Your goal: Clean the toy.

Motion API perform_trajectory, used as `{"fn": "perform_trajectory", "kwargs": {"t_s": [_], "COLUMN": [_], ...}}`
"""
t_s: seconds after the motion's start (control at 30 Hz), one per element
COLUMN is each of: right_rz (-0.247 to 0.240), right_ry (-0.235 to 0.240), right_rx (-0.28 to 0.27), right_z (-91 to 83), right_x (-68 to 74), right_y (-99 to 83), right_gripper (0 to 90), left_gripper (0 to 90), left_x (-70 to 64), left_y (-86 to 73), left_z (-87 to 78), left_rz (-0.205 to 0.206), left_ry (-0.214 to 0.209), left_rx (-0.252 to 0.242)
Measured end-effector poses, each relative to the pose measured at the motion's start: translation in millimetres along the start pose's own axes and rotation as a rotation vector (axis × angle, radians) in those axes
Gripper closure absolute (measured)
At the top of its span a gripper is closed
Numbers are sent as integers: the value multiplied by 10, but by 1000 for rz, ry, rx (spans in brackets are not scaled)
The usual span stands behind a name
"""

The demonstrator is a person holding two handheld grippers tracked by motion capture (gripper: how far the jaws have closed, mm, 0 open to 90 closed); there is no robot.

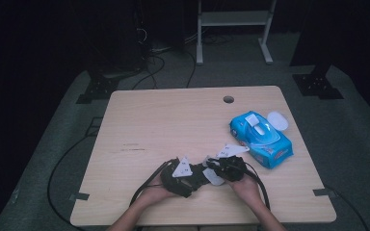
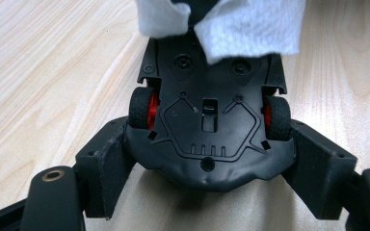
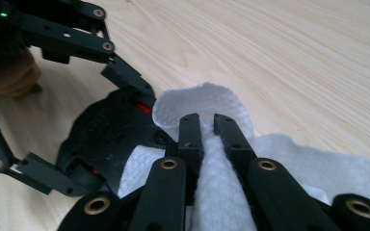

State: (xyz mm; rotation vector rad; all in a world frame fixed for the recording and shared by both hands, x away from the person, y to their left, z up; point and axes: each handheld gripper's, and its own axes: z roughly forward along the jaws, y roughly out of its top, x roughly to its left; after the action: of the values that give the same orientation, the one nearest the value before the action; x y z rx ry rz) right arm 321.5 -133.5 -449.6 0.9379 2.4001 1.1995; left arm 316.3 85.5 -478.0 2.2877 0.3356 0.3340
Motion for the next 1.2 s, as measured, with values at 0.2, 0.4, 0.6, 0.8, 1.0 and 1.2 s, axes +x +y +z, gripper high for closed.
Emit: {"fn": "perform_trajectory", "kwargs": {"t_s": [0.2,0.4,0.6,0.8,1.0,1.2], "right_rz": [-39,-1,20,-1,24,-1], "right_ry": [41,16,-2,10,12,55], "right_rx": [-5,-3,-1,8,15,30], "right_z": [55,2,-40,-43,-89,-55], "right_x": [150,29,-12,5,-51,57], "right_y": [12,-3,-34,-23,-44,-26], "right_gripper": [805,812,811,811,812,811], "left_gripper": [237,236,236,236,237,237], "left_x": [-8,-4,2,-3,5,3], "left_y": [1,2,2,3,1,-3], "left_z": [2,-1,-2,-4,-2,-4], "left_rz": [1,0,3,3,2,-10], "left_ry": [5,4,0,5,1,9], "left_rx": [1,3,5,8,7,7]}}
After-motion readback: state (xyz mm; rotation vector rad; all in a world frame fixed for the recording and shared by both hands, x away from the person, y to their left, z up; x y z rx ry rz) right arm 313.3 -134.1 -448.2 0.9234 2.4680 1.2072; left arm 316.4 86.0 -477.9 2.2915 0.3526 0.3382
